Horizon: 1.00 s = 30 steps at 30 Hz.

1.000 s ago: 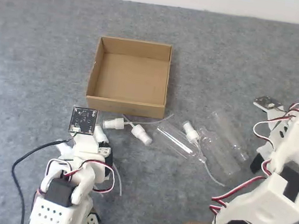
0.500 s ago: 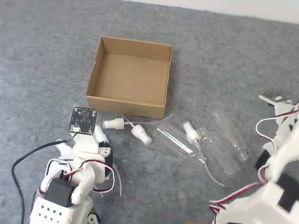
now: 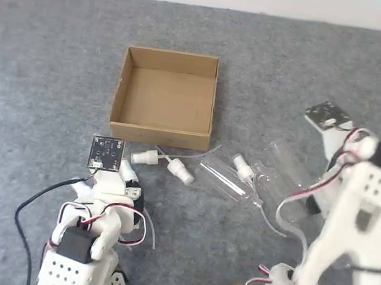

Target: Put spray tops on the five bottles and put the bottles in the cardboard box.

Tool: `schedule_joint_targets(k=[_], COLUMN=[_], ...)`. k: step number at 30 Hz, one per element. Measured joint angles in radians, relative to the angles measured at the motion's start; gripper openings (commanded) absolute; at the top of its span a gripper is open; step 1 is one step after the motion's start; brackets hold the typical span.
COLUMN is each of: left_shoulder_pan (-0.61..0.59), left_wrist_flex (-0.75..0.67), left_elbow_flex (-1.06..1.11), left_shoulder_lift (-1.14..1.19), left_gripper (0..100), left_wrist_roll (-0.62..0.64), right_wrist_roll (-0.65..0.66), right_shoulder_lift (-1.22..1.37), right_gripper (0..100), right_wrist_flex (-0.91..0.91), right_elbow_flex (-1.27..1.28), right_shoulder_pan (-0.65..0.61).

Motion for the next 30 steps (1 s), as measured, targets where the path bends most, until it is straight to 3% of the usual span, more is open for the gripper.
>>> schedule_joint_targets(k=[15,30], left_shoulder_pan=[0.0,0.0], left_wrist_flex=[0.0,0.0], left_elbow_flex=[0.0,0.0], left_shoulder_lift=[0.0,0.0], left_gripper=[1,1], left_wrist_roll=[0.0,0.0], right_wrist_roll=[-0.394,-0.761], right_shoulder_lift=[-0.549,-0.69], right_gripper=[2.6,2.6], right_wrist_flex=[0.014,-0.029], right_elbow_flex=[0.074,0.074], right_shoulder_pan=[-0.281,-0.56])
